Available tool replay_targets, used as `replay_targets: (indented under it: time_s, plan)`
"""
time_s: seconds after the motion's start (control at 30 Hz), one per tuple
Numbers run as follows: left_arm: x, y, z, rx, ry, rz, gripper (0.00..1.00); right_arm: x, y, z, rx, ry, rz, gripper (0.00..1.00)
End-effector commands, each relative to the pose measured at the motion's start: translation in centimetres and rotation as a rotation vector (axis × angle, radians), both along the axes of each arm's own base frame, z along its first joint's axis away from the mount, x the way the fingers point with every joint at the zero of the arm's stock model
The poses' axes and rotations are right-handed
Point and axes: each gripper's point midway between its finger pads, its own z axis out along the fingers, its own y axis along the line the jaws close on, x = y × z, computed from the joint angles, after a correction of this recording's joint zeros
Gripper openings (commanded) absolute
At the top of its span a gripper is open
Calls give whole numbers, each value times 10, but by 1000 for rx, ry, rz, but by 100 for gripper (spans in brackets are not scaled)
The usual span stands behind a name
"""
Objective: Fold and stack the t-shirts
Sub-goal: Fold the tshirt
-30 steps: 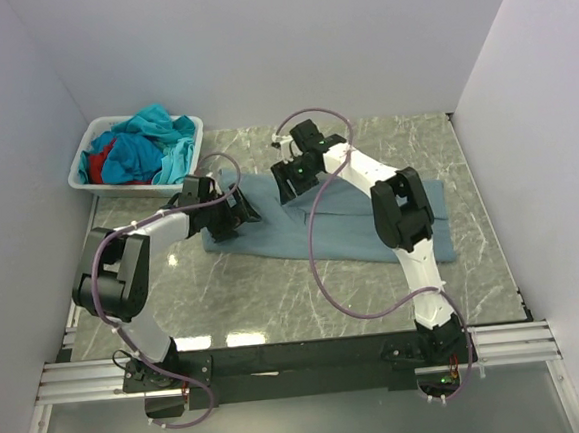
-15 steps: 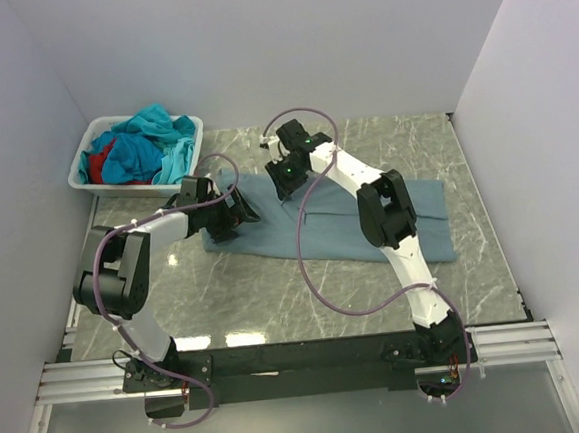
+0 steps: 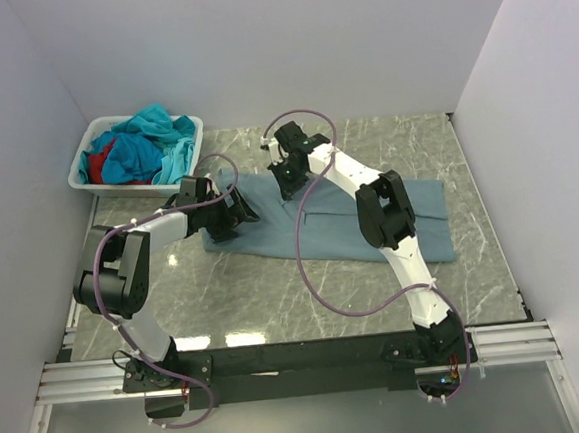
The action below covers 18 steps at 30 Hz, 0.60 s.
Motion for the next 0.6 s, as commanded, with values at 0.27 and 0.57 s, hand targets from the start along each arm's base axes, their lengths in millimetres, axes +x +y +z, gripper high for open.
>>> replay_targets:
  time_s: [0.27, 0.57]
  plan:
    - [-3, 12, -17, 48, 22, 22, 99, 11, -5, 72, 3, -129, -174, 0]
    - [-4, 14, -19, 59, 24, 24, 100, 21, -1, 72, 0, -140, -203, 0]
